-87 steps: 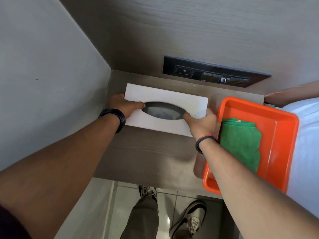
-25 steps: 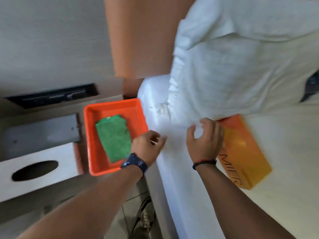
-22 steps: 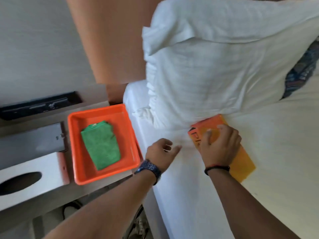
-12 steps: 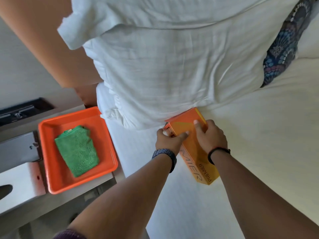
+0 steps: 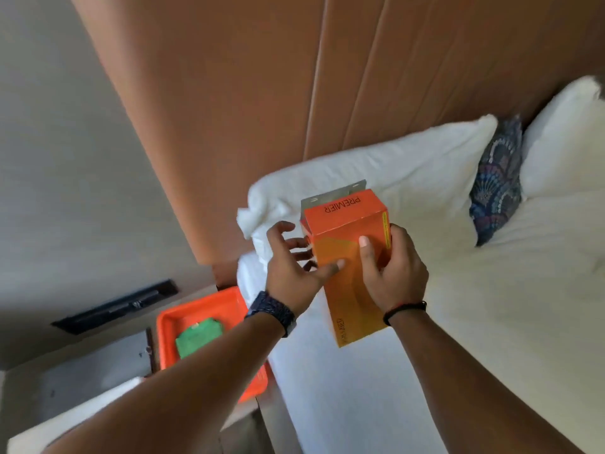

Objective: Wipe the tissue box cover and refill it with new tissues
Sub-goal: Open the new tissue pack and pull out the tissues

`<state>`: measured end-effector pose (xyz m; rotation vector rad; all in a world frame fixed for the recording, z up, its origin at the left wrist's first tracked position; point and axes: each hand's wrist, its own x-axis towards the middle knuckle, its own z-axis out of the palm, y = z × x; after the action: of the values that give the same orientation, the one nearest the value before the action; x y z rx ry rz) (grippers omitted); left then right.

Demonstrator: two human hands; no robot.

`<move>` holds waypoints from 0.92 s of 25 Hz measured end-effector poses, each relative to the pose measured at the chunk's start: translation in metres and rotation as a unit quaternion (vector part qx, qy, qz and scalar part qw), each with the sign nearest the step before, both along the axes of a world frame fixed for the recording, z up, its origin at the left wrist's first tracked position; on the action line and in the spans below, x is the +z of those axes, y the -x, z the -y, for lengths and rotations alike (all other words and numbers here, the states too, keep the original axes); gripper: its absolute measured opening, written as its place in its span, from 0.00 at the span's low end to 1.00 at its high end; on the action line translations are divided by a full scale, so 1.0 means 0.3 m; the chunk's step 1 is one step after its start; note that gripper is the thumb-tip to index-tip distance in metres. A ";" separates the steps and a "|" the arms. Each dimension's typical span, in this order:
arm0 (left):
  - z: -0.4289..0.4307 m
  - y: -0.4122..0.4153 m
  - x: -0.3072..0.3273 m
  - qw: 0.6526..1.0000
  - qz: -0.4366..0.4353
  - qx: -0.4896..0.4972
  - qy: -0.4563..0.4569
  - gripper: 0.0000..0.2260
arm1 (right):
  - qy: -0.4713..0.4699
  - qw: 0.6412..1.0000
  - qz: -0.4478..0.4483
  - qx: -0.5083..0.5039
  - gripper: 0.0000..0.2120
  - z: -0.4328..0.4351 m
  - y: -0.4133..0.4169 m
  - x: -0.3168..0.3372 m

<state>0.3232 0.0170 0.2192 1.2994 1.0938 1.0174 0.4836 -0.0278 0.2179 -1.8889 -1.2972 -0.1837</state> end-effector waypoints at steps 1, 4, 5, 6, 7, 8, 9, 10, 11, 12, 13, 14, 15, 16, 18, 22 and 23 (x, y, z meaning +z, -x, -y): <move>-0.028 0.051 0.104 0.999 -0.004 -0.010 -0.048 0.33 | -0.031 0.999 0.009 0.016 0.27 -0.024 0.043 0.100; -0.086 0.219 0.464 0.981 -0.024 -0.034 -0.190 0.31 | -0.103 0.993 0.020 0.051 0.28 -0.074 0.184 0.458; -0.096 0.280 0.595 0.971 -0.029 -0.039 -0.233 0.32 | -0.126 0.990 0.013 0.070 0.28 -0.085 0.232 0.595; -0.099 0.345 0.726 0.962 -0.033 -0.042 -0.267 0.34 | -0.150 0.984 0.005 0.099 0.29 -0.093 0.280 0.735; -0.092 0.415 0.855 0.953 -0.037 -0.041 -0.297 0.35 | -0.172 0.975 -0.007 0.137 0.30 -0.097 0.330 0.875; -0.081 0.484 0.972 0.944 -0.040 -0.036 -0.325 0.36 | -0.187 0.966 -0.020 0.176 0.31 -0.096 0.380 1.010; -0.067 0.549 1.079 0.934 -0.046 -0.025 -0.352 0.35 | -0.192 0.957 -0.025 0.214 0.31 -0.093 0.428 1.138; -0.057 0.605 1.166 0.926 -0.061 -0.014 -0.372 0.34 | -0.189 0.950 -0.020 0.246 0.30 -0.088 0.471 1.244; -0.043 0.654 1.239 0.918 -0.079 -0.001 -0.388 0.34 | -0.185 0.945 -0.008 0.271 0.28 -0.078 0.510 1.334; -0.019 0.704 1.311 0.910 -0.094 0.015 -0.403 0.33 | -0.186 0.938 0.005 0.293 0.27 -0.059 0.549 1.423; 0.005 0.746 1.371 0.903 -0.106 0.032 -0.416 0.33 | -0.191 0.932 0.012 0.309 0.24 -0.034 0.582 1.498; 0.030 0.781 1.421 0.894 -0.122 0.047 -0.428 0.34 | -0.205 0.923 0.016 0.325 0.20 -0.008 0.607 1.564; 0.056 0.810 1.465 0.882 -0.149 0.060 -0.442 0.35 | -0.224 0.911 0.029 0.345 0.16 0.022 0.625 1.620; 0.082 0.836 1.502 0.868 -0.183 0.070 -0.456 0.36 | -0.240 0.896 0.055 0.370 0.13 0.053 0.640 1.662; 0.131 0.880 1.560 0.848 -0.235 0.077 -0.468 0.38 | -0.262 0.860 0.138 0.415 0.11 0.110 0.663 1.702; 0.226 0.930 1.640 0.804 -0.307 0.053 -0.507 0.38 | -0.349 0.775 0.299 0.434 0.07 0.196 0.697 1.705; 0.245 0.936 1.653 0.786 -0.319 0.048 -0.528 0.38 | -0.354 0.758 0.329 0.437 0.05 0.215 0.707 1.708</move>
<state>0.0425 -0.0565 0.7150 2.6698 1.0799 1.3823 0.2715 -0.0922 0.7303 -0.4340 -2.0556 -0.7610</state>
